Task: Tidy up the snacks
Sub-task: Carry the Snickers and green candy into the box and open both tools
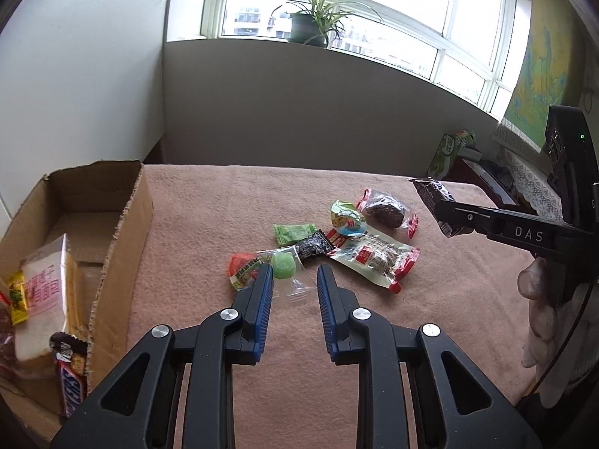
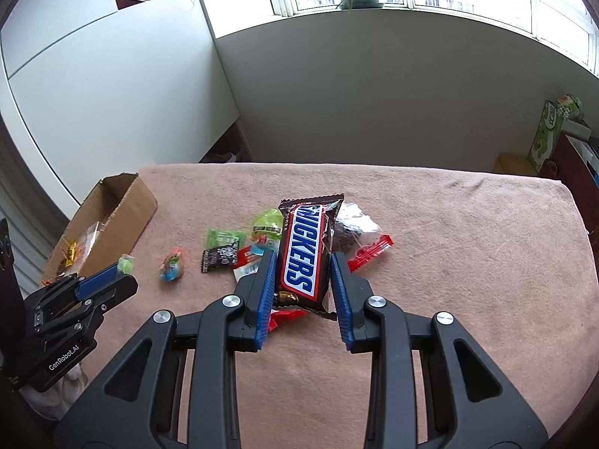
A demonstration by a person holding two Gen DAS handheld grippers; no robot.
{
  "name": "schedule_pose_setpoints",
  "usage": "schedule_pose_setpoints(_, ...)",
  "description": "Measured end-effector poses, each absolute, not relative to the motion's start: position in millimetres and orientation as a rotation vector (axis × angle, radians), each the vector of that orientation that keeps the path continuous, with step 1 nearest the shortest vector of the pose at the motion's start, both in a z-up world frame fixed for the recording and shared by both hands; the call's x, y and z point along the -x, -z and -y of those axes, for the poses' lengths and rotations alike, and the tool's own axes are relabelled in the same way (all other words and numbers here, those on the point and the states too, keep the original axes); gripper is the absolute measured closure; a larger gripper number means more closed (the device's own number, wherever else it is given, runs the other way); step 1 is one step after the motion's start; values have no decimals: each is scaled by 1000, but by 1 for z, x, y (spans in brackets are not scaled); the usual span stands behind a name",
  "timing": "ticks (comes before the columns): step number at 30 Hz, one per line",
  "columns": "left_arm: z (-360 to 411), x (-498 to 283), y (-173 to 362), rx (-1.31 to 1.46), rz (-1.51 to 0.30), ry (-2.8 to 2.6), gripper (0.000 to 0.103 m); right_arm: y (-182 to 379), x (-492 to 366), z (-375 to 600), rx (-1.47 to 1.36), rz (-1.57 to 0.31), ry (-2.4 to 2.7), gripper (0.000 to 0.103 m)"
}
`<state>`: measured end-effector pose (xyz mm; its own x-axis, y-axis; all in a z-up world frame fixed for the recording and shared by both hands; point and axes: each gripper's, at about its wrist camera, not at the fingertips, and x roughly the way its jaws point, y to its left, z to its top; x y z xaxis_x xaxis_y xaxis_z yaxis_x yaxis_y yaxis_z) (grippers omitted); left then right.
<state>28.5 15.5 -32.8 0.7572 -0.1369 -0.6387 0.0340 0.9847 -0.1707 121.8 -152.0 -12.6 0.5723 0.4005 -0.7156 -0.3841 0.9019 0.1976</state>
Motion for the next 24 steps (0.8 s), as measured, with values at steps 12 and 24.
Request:
schedule_pose_setpoints(12, -75, -4, 17, 224, -626, -3, 81, -8, -111, 61, 7, -827, -621, 73)
schedule_pose_setpoints(24, -151, 12, 9, 288, -575, -139, 81, -7, -102, -38, 35, -842, -768, 73)
